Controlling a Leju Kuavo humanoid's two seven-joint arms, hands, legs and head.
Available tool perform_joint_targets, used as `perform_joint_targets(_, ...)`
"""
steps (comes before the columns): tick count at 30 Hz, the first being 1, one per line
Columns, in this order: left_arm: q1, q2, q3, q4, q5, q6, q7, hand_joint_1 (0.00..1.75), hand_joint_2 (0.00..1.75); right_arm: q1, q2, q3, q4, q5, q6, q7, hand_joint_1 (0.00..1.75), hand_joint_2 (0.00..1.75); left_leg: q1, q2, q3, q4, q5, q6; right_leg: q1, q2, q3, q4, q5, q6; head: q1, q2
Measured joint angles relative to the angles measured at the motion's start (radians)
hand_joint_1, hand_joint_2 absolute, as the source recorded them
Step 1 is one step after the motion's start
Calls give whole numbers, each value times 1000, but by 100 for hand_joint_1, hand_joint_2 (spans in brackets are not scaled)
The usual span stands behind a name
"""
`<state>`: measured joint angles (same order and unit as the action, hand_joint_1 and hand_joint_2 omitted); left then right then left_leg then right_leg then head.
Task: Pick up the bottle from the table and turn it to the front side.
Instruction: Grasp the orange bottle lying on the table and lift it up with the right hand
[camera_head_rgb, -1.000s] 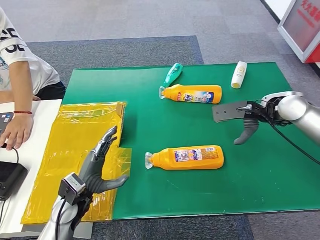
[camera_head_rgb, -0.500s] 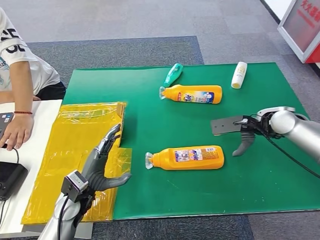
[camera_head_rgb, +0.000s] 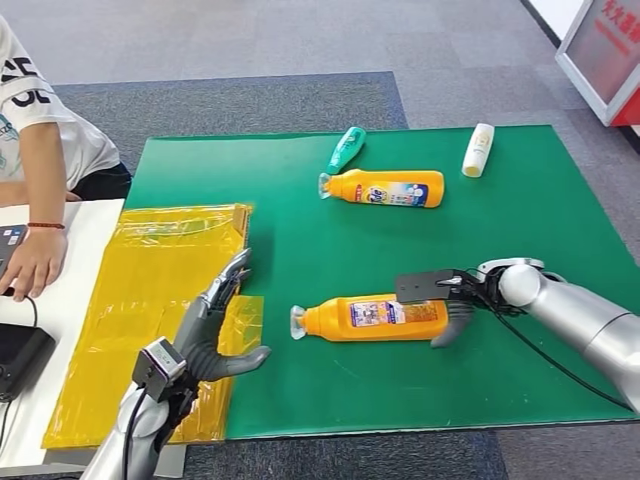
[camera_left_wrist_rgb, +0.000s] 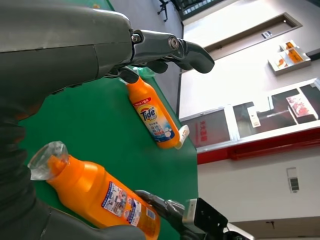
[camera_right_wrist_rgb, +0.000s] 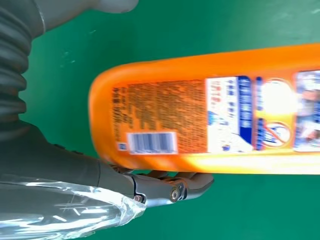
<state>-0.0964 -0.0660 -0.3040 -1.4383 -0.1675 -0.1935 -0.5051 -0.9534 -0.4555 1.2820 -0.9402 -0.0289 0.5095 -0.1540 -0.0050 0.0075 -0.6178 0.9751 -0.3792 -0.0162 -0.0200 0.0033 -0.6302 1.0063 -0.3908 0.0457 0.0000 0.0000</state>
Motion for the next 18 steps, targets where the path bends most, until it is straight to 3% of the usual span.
perform_joint_targets(8, -10, -1, -15, 8, 4, 1, 0, 0, 175, 16, 54, -30, 19, 10, 6, -5, 0, 175, 0, 0, 0, 0, 0, 0, 0, 0, 0, 0, 0, 0, 0, 0)
perform_joint_targets(18, -13, -1, -15, 15, 6, 2, -1, 0, 175, 16, 69, -35, 31, 12, 6, -6, 0, 175, 0, 0, 0, 0, 0, 0, 0, 0, 0, 0, 0, 0, 0, 0)
